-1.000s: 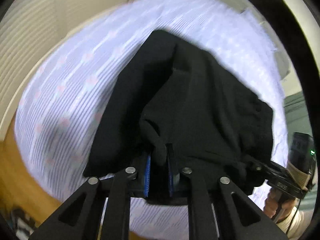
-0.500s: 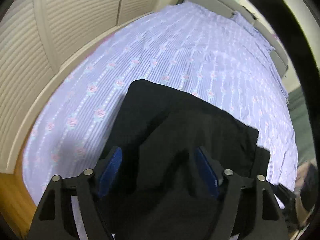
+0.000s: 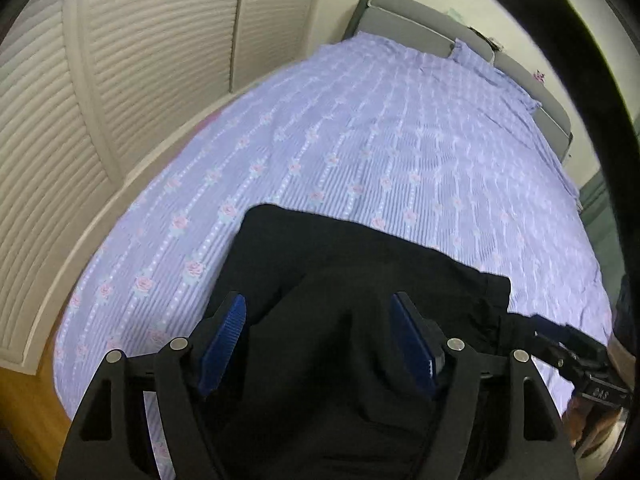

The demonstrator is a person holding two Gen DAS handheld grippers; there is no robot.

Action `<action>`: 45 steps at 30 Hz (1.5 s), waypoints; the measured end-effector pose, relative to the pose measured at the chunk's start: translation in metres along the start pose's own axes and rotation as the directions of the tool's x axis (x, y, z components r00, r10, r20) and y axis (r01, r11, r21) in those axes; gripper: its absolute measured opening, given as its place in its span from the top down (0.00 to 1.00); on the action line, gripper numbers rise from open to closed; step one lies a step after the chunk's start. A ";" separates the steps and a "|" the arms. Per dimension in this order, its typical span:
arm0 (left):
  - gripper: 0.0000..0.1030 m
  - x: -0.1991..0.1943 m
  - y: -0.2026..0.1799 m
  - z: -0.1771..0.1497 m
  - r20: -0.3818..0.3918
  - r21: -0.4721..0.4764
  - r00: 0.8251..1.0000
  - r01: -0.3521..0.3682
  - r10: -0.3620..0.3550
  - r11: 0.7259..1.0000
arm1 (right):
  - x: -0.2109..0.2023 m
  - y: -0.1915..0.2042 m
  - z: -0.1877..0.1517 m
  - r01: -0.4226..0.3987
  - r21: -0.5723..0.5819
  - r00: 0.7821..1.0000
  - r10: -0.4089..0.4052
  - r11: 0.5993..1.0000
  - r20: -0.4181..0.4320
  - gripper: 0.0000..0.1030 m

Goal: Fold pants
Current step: 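Carry the folded black pants with both grippers toward the bed's edge, then lower the folded pants onto the bed with both grippers held together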

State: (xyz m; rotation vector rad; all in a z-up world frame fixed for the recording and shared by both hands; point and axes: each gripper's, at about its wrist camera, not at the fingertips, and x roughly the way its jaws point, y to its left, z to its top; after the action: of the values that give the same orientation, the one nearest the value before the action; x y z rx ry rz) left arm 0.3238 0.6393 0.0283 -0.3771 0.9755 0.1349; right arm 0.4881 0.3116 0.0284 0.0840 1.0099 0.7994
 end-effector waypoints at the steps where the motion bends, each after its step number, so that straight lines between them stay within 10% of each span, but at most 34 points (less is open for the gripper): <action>1: 0.29 0.005 0.004 0.001 -0.010 -0.021 1.000 0.017 -0.017 1.000 | 0.006 0.007 -0.002 0.008 -0.009 1.000 -0.008 1.000 -0.001 0.36; 11: 0.30 0.054 0.033 -0.031 -0.174 -0.294 0.950 0.201 -0.259 0.934 | 0.026 0.019 -0.012 0.130 -0.149 0.988 -0.142 0.980 -0.069 0.55; 19: 0.30 0.061 0.032 -0.022 -0.031 -0.454 0.885 0.402 -0.465 0.795 | 0.030 0.020 -0.019 0.171 -0.188 0.979 -0.188 0.967 -0.079 0.55; 21: 0.31 0.062 0.032 -0.019 -0.012 -0.479 0.891 0.393 -0.454 0.785 | 0.030 0.022 -0.016 0.178 -0.193 0.978 -0.195 0.965 -0.077 0.55; 26: 0.43 0.030 0.025 -0.004 0.153 -0.398 0.866 0.495 -0.477 0.772 | 0.030 0.022 -0.012 0.171 -0.180 0.979 -0.187 0.969 -0.077 0.56; 30: 0.53 -0.004 0.015 0.001 0.254 -0.212 0.838 0.536 -0.484 0.817 | 0.025 0.022 -0.009 0.161 -0.193 0.983 -0.175 0.968 -0.054 0.61; 36: 0.53 0.040 0.028 -0.002 0.065 -0.283 0.928 0.371 -0.368 0.885 | 0.031 0.021 -0.007 0.161 -0.196 0.982 -0.177 0.967 -0.065 0.61; 45: 0.34 0.085 0.026 0.009 0.097 -0.504 0.908 0.398 -0.408 0.767 | 0.040 0.030 -0.001 0.190 -0.232 0.975 -0.212 0.954 -0.072 0.61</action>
State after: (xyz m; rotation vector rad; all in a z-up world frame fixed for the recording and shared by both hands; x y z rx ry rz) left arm 0.3709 0.6621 -0.0438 -1.0815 0.8440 -0.0060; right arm 0.4817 0.3584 0.0114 -0.2503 0.9952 0.7293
